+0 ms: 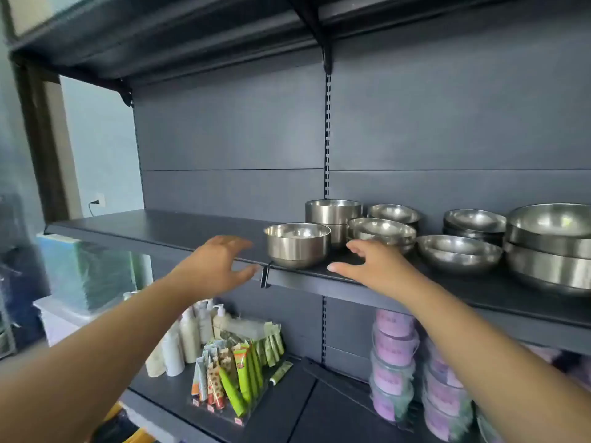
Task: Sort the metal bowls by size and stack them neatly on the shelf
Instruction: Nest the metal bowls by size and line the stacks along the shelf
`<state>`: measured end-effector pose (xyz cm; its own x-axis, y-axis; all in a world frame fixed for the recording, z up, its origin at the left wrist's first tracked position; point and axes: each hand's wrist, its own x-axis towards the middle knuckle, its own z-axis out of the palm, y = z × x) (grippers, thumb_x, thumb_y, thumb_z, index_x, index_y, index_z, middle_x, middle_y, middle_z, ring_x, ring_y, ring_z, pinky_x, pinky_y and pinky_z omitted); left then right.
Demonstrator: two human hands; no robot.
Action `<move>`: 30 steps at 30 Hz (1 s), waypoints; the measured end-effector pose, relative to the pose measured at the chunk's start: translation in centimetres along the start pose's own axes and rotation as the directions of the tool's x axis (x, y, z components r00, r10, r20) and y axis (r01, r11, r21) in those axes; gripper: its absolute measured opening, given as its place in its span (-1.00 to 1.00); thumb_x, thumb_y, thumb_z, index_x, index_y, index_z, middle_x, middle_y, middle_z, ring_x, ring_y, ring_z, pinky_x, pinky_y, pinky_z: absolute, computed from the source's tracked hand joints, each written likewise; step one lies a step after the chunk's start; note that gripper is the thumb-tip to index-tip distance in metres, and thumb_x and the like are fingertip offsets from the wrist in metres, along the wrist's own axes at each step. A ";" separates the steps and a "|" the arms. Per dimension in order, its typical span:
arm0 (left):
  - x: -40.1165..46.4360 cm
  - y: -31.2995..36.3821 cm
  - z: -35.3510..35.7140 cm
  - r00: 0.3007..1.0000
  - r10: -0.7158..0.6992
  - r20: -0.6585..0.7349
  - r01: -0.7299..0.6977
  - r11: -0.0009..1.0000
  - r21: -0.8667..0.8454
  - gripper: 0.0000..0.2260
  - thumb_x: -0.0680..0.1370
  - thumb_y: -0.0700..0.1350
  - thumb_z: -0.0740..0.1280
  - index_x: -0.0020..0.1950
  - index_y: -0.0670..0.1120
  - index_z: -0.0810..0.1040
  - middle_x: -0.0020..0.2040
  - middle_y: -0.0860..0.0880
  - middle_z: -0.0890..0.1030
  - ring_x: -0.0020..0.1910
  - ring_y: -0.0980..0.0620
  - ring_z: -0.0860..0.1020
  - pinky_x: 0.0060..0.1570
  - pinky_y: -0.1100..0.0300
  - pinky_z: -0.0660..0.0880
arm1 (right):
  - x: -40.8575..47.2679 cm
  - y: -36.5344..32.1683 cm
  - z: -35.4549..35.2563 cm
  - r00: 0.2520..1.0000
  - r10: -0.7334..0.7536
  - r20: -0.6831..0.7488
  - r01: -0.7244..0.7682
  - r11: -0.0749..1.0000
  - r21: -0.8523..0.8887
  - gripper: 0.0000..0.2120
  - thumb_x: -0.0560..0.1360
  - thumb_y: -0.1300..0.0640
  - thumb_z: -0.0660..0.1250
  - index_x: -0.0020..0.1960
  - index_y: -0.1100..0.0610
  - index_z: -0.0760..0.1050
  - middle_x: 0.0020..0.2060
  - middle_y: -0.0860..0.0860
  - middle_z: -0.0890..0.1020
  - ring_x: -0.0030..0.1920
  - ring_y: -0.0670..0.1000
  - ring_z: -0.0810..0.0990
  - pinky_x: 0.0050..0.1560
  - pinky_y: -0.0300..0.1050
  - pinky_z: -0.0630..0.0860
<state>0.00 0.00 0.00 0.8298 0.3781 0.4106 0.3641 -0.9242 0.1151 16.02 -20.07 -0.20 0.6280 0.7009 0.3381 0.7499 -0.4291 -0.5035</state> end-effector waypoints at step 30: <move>21.0 -2.3 -0.2 0.935 0.273 -0.225 -0.302 0.288 -0.908 -0.38 0.37 0.14 0.43 0.31 0.00 0.24 0.10 0.14 0.43 0.00 0.32 0.43 -0.20 0.62 0.37 | 12.2 -6.7 -1.9 0.896 0.115 -0.429 0.008 0.962 0.273 -0.70 0.37 -0.05 0.39 0.07 0.01 0.54 0.01 -0.13 0.64 0.04 -0.16 0.59 0.11 -0.28 0.47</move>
<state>16.47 10.04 8.55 0.7805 0.0892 0.6188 -0.5302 -0.4300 0.7308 19.06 -9.73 8.87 0.7379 0.3343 0.5863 0.6694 -0.2515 -0.6991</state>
